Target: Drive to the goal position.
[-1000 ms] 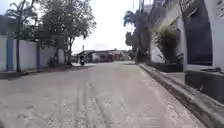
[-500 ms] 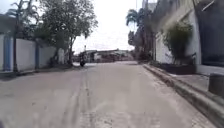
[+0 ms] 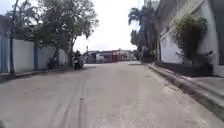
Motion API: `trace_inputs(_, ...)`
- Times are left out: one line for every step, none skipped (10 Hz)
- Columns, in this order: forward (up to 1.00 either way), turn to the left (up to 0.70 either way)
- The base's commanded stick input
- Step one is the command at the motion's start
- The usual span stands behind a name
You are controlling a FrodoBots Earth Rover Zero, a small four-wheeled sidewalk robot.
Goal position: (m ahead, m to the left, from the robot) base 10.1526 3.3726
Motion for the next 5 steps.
trace_inputs(1.00, 0.00)
trace_inputs(1.00, 0.00)
trace_inputs(1.00, 0.00)
trace_inputs(1.00, 0.00)
trace_inputs(1.00, 0.00)
